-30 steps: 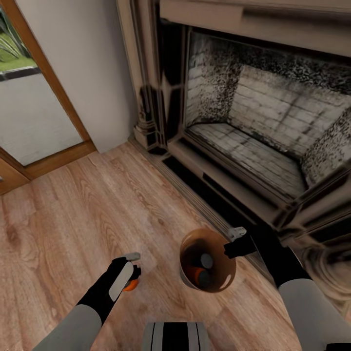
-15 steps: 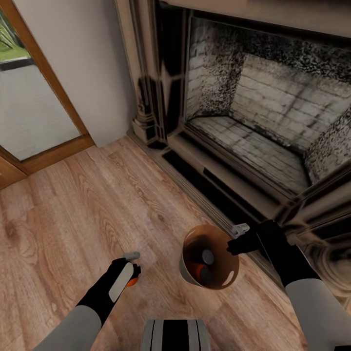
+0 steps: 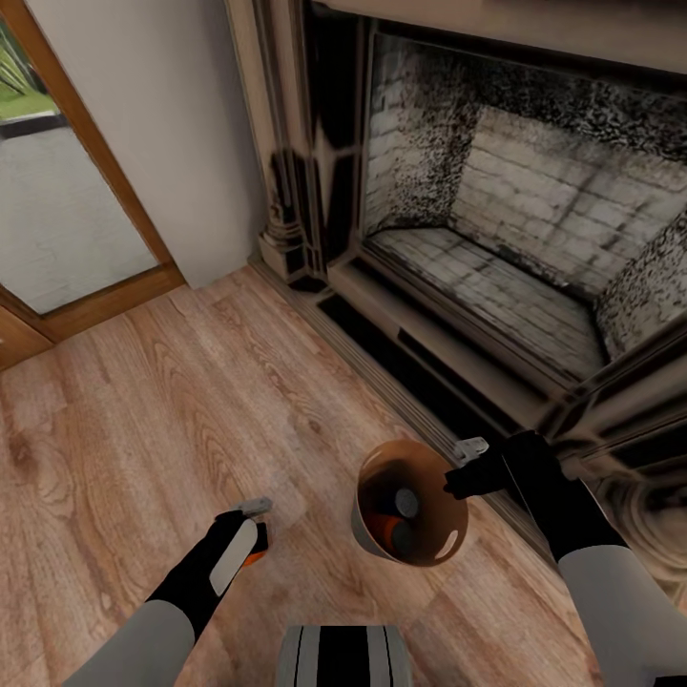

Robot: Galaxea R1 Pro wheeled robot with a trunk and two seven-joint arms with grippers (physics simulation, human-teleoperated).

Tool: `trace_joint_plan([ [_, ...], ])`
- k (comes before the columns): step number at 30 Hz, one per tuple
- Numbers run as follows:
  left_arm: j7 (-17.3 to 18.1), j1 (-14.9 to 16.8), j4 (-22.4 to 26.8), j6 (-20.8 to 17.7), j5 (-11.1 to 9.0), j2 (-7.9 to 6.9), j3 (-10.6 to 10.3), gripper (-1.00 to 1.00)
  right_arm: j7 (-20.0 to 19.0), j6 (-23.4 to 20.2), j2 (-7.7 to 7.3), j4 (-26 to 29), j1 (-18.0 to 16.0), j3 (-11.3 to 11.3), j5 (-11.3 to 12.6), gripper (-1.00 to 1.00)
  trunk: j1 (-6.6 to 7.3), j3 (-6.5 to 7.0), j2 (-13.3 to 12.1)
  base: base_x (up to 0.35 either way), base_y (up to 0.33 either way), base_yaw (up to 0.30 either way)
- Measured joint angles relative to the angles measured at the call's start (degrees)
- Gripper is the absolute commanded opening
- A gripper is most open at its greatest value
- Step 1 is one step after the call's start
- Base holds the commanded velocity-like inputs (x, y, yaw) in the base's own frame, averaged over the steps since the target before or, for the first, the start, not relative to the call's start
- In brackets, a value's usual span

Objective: Put the three can of soda from the living room inside the tash can in the kitchen.

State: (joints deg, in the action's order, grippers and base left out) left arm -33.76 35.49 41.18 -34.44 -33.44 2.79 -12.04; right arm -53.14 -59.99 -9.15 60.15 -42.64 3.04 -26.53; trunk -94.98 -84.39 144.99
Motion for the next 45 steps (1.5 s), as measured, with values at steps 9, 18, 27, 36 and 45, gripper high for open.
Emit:
trace_joint_plan([
  [9,0.2,0.0,0.0,0.0,-0.6,0.00,0.1,-1.00,0.0,0.0,-0.03,0.0,0.0,0.0,0.1,-1.00,-0.01,0.00,0.0,0.000,0.000,0.000],
  [18,-0.2,-1.7,6.7,-0.9,-0.5,-0.14,0.2,-1.00,0.0,0.0,0.07,0.2,0.1,0.1,-0.2,-1.00,-0.01,0.00,0.0,0.000,0.000,0.000],
  [27,-0.6,-5.2,18.3,-3.8,-0.5,-0.23,0.3,-1.00,1.4,0.0,0.92,-0.8,0.0,0.1,-0.4,-1.00,0.08,0.66,0.0,0.000,0.000,0.000],
  [36,-0.6,-7.9,49.2,-22.4,-1.4,4.27,3.2,-1.00,5.9,0.0,3.78,-3.4,0.0,0.8,-1.5,-1.00,0.31,2.65,-0.2,0.000,0.000,0.000],
  [45,-0.3,-5.1,51.0,-24.5,-10.8,5.18,3.1,-1.00,12.2,0.2,4.49,-5.7,0.0,0.3,-0.5,-1.00,0.50,4.63,-0.3,0.000,0.000,0.000],
])
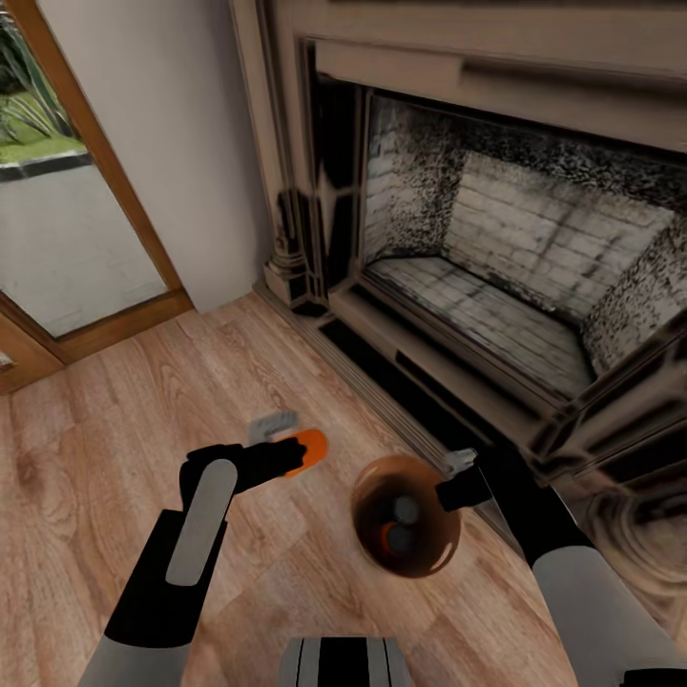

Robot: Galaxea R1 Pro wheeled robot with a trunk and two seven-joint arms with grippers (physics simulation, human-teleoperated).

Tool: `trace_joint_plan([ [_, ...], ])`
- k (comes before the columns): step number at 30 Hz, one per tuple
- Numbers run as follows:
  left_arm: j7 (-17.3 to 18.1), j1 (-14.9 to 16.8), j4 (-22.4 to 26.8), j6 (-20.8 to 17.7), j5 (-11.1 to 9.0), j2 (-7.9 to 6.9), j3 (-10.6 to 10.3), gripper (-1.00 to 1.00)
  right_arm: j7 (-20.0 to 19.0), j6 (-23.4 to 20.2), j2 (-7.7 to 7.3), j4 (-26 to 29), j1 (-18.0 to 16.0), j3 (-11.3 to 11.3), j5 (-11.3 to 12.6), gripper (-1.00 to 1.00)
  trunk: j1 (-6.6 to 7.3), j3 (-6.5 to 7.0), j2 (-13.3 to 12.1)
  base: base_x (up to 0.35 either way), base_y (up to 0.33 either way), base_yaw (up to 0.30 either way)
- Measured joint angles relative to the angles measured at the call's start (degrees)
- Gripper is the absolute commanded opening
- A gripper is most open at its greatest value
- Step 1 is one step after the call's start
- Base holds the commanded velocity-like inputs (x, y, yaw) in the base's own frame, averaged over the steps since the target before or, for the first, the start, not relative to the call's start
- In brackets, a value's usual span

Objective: Put the three can of soda from the living room inside the tash can in the kitchen.

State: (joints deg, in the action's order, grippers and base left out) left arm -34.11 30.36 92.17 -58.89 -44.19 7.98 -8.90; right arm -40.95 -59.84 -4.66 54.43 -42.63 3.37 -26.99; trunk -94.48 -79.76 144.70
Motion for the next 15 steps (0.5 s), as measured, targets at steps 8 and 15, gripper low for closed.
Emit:
trace_joint_plan([
  [8,0.2,0.8,0.0,0.0,-4.9,0.30,0.0,-1.00,0.5,0.0,0.00,-0.6,0.0,0.0,-0.2,-1.00,0.21,1.77,-0.1,0.000,0.000,0.000],
  [15,0.2,2.2,0.0,-0.7,-13.4,0.14,-2.6,-1.00,1.4,0.1,0.03,-1.0,0.0,0.0,-0.5,-1.00,0.39,3.32,-0.2,0.000,0.000,0.000],
])
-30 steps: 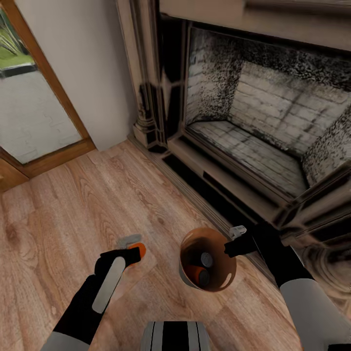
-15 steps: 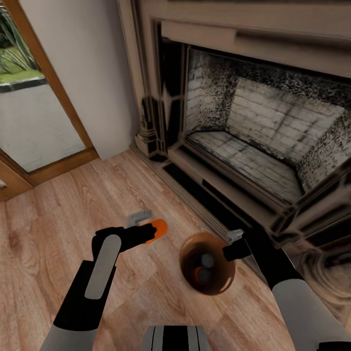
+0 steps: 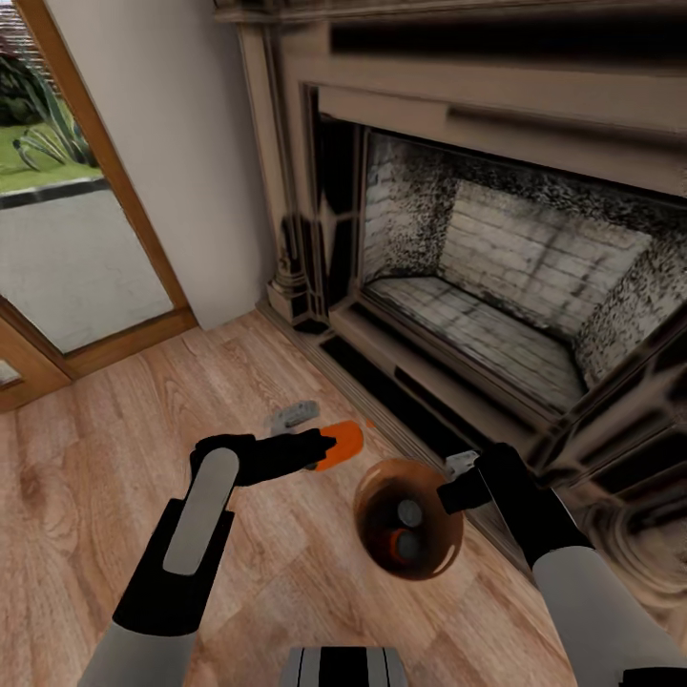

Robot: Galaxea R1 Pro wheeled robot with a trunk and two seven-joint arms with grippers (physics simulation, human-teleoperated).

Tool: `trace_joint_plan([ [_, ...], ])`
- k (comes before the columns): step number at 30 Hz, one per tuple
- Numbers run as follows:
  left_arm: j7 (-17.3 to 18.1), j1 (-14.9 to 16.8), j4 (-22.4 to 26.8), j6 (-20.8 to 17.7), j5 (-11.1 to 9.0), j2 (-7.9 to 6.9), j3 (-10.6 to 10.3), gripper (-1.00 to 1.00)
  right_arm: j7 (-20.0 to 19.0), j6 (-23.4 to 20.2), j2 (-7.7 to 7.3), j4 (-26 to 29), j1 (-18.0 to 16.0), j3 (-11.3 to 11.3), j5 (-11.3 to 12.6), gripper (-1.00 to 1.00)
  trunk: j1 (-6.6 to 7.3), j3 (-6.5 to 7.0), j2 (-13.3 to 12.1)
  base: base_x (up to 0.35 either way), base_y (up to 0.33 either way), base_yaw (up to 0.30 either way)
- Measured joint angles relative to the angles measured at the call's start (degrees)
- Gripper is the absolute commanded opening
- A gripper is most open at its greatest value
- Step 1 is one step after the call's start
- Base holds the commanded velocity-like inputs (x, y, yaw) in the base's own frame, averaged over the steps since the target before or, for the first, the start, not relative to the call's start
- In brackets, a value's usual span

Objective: Put the three can of soda from the living room inside the tash can in the kitchen.

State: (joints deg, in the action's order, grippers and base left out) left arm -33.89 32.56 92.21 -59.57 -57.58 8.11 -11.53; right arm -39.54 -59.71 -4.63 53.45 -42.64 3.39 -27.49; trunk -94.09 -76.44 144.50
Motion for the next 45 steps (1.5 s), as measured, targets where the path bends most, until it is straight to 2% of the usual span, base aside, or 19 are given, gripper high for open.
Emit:
trace_joint_plan([
  [2,-0.2,1.3,0.0,-0.1,-4.6,-0.21,-3.4,-1.00,2.3,-0.2,0.09,-0.7,-0.1,0.0,0.9,-1.00,0.05,0.44,0.0,0.000,0.000,0.000],
  [3,-0.3,1.6,0.0,-0.3,-5.0,-0.24,-4.2,-1.00,3.0,0.0,0.09,-0.9,-0.1,0.0,-0.1,-1.00,0.08,0.66,0.0,0.000,0.000,0.000],
  [5,-0.3,2.4,-0.1,-0.3,-7.2,-0.26,-6.7,-1.00,4.4,0.4,0.11,-1.5,-0.1,0.0,-1.3,-1.00,0.13,1.11,-0.1,0.000,0.000,0.000],
  [6,-0.4,2.6,-0.1,-0.4,-7.2,-0.27,-7.3,-1.00,4.5,0.5,0.11,-1.6,-0.1,0.0,-1.5,-1.00,0.15,1.33,-0.1,0.000,0.000,0.000],
  [9,-0.4,3.4,-0.1,-0.3,-10.3,-0.37,-9.7,-1.00,4.8,-0.1,0.14,-1.7,-0.2,0.0,0.7,-1.00,0.23,1.99,-0.1,0.000,0.000,0.000],
  [11,-0.4,4.0,-0.2,-0.3,-11.5,-0.42,-11.1,-1.00,4.9,-0.2,0.15,-1.8,-0.2,0.0,1.1,-1.00,0.28,2.44,-0.1,0.000,0.000,0.000],
  [13,-0.4,4.2,-0.5,-0.3,-12.0,-0.46,-12.3,-1.00,5.0,0.0,0.14,-1.8,-0.2,0.0,0.2,-1.00,0.33,2.88,-0.2,0.000,0.000,0.000],
  [15,-0.4,4.3,-0.6,-0.3,-12.4,-0.47,-14.9,-1.00,5.1,0.2,0.13,-1.8,-0.2,0.0,-0.3,-1.00,0.38,3.32,-0.2,0.000,0.000,0.000],
  [17,-0.4,4.4,-0.8,-0.4,-12.3,-0.47,-16.8,-1.00,5.0,0.0,0.14,-1.8,-0.1,0.0,0.2,-1.00,0.38,3.32,-0.2,0.000,0.000,0.000],
  [19,-0.4,4.4,-1.1,-0.4,-12.2,-0.46,-17.6,-1.00,5.0,-0.1,0.13,-1.8,-0.1,0.0,0.8,-1.00,0.38,3.33,-0.2,0.000,0.000,0.000],
  [22,-0.5,4.4,-3.5,-0.4,-12.1,-0.47,-18.0,-1.00,5.0,0.0,0.13,-1.8,-0.1,0.0,0.3,-1.00,0.38,3.32,-0.2,0.000,0.000,0.000],
  [24,-0.5,4.6,-6.9,-0.4,-11.9,-0.47,-18.2,-1.00,5.1,0.1,0.08,-1.8,-0.1,0.0,0.1,-1.00,0.37,3.32,-0.2,0.000,0.000,0.000],
  [30,-0.5,5.4,-14.9,-0.4,-11.9,0.08,-18.3,-1.00,5.0,0.0,0.06,-1.7,-0.1,0.0,0.6,-1.00,0.38,3.32,-0.2,0.000,0.000,0.000],
  [36,-0.1,5.8,-17.2,-0.4,-12.2,0.57,-18.9,-1.00,5.0,0.0,0.13,-1.5,-0.1,0.0,0.4,-1.00,0.38,3.33,-0.2,0.000,0.000,0.000],
  [37,0.0,5.9,-17.4,-0.4,-12.3,0.63,-19.7,1.00,5.0,0.0,0.13,-1.5,-0.2,0.0,0.5,-1.00,0.38,3.33,-0.2,0.000,0.000,0.000],
  [40,0.2,6.8,-20.1,-0.3,-12.2,0.83,-21.5,1.00,5.0,0.0,0.14,-1.3,-0.2,0.0,0.5,-1.00,0.38,3.33,-0.2,0.000,0.000,0.000],
  [45,0.6,7.3,-22.7,0.1,-12.2,1.00,-22.1,1.00,5.1,0.1,0.14,-1.3,-0.1,0.0,0.3,-1.00,0.38,3.32,-0.2,0.000,0.000,0.000],
])
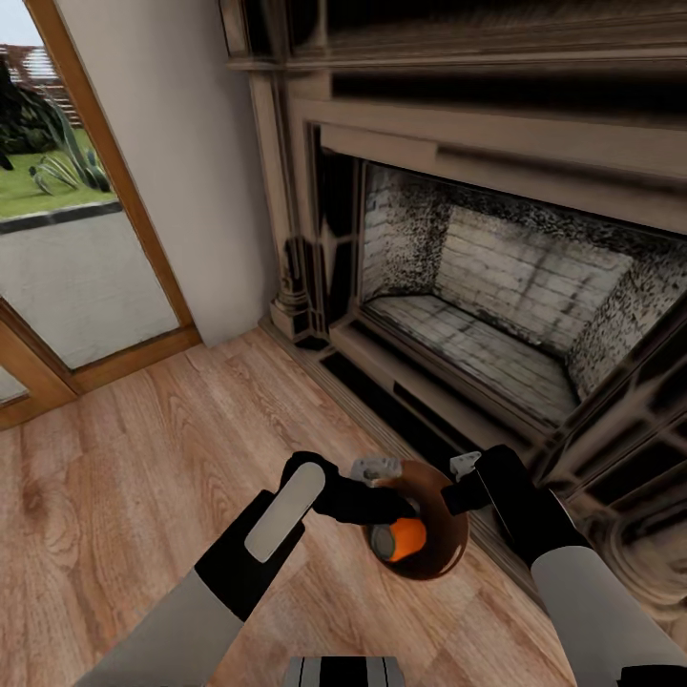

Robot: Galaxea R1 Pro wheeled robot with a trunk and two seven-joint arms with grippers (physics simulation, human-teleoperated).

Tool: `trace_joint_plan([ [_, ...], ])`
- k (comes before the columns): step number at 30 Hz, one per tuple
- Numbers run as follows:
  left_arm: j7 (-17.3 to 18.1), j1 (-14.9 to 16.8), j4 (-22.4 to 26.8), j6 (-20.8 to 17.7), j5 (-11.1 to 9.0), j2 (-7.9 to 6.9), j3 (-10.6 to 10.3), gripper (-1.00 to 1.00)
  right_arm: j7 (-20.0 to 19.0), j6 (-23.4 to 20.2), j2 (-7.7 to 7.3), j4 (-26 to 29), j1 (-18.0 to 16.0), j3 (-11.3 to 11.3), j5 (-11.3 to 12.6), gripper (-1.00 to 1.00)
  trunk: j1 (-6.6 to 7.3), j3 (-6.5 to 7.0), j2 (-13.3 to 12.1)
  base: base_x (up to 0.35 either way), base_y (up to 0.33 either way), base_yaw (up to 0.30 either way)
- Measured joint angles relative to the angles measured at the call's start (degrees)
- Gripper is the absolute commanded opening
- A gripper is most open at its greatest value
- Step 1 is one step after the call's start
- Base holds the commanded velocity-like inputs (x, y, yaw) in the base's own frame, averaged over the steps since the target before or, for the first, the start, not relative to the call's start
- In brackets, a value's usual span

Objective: Put the three can of soda from the living room inside the tash can in the kitchen.

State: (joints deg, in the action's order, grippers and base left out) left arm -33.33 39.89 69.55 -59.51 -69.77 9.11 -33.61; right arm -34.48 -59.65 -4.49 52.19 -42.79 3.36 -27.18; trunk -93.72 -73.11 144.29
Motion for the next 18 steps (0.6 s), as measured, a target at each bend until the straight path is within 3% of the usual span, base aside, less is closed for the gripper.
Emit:
trace_joint_plan([
  [3,0.0,0.1,0.2,0.2,0.1,-0.26,-0.1,1.00,0.0,0.0,-0.05,0.0,0.0,0.0,0.0,-1.00,0.00,0.00,0.0,0.000,0.000,0.000],
  [4,-0.2,-0.1,2.4,0.2,0.3,-0.67,0.3,1.00,0.0,0.0,-0.07,0.0,0.0,0.0,0.1,-1.00,0.00,0.00,0.0,0.000,0.000,0.000],
  [6,-0.5,-1.1,6.5,0.5,0.5,-2.02,1.0,1.00,0.0,0.0,-0.08,0.0,0.0,0.0,0.1,-1.00,0.00,0.00,0.0,0.000,0.000,0.000],
  [7,-0.6,-2.5,9.9,0.8,0.8,-3.93,2.6,1.00,0.0,0.0,-0.08,0.0,0.0,0.0,0.1,-1.00,0.00,0.00,0.0,0.000,0.000,0.000],
  [8,-0.7,-4.5,13.2,1.4,0.9,-6.19,5.3,1.00,0.0,0.0,-0.08,-0.1,0.0,0.0,0.1,-1.00,0.00,0.00,0.0,0.000,0.000,0.000],
  [10,-0.6,-10.4,17.6,2.9,1.0,-10.13,13.8,1.00,0.0,0.0,-0.08,-0.2,0.0,-0.1,0.0,-1.00,0.00,-0.01,0.0,0.000,0.000,0.000],
  [12,-1.0,-15.5,20.0,3.5,0.6,-12.20,24.2,1.00,0.0,0.0,-0.09,-0.4,0.0,-0.1,-0.1,-1.00,0.00,0.00,0.0,0.000,0.000,0.000],
  [14,-1.1,-18.3,21.0,2.9,0.3,-13.07,32.7,1.00,0.0,0.0,-0.09,-0.5,0.0,-0.1,0.0,-1.00,0.00,0.00,0.0,0.000,0.000,0.000],
  [16,-1.2,-20.1,21.2,2.3,0.3,-13.41,36.7,1.00,-0.1,0.0,-0.09,-0.7,0.0,-0.3,0.0,-1.00,0.00,0.00,0.0,0.000,0.000,0.000],
  [18,-1.5,-23.0,21.1,2.3,0.7,-14.04,39.2,1.00,-0.1,-0.1,-0.02,-1.6,-0.1,-1.7,0.2,-1.00,-0.03,-0.22,0.0,0.000,0.000,0.000],
])
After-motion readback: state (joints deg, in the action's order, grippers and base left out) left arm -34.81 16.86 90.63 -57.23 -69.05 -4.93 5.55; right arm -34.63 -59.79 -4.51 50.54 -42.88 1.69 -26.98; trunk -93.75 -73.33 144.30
